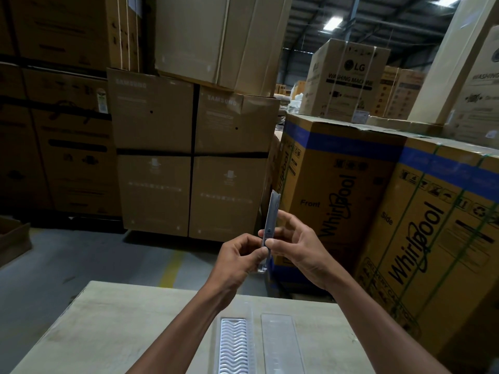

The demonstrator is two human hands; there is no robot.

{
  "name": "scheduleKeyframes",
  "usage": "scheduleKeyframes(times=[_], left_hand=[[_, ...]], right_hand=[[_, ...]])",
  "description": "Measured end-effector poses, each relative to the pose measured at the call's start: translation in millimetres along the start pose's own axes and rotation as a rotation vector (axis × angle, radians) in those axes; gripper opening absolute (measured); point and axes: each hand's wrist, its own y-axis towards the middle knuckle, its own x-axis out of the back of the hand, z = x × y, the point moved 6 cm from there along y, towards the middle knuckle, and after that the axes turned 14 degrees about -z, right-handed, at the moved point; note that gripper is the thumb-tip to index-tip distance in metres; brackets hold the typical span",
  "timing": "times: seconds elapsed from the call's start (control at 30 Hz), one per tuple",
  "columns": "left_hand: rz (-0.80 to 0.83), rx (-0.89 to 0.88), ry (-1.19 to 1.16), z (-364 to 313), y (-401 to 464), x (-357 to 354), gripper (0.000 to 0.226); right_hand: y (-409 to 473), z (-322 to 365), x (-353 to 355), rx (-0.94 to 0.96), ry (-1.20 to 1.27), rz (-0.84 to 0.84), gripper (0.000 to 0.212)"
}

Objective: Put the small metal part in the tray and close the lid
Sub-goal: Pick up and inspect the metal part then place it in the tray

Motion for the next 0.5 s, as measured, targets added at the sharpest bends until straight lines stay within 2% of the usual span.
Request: scheduleKeyframes(times=[0.3,0.5], left_hand=[[-0.053,0.083,-0.132,-8.3,0.9,4.1,0.025],[-0.079,0.130,-0.132,-8.7,-0.2,3.5,0.036]], right_hand=[[-4.0,0.6,-5.3,-0.016,0.030,-0.005,0.080],[-4.6,-5.2,-9.7,-0.031,0.019,-0.003,0.084]])
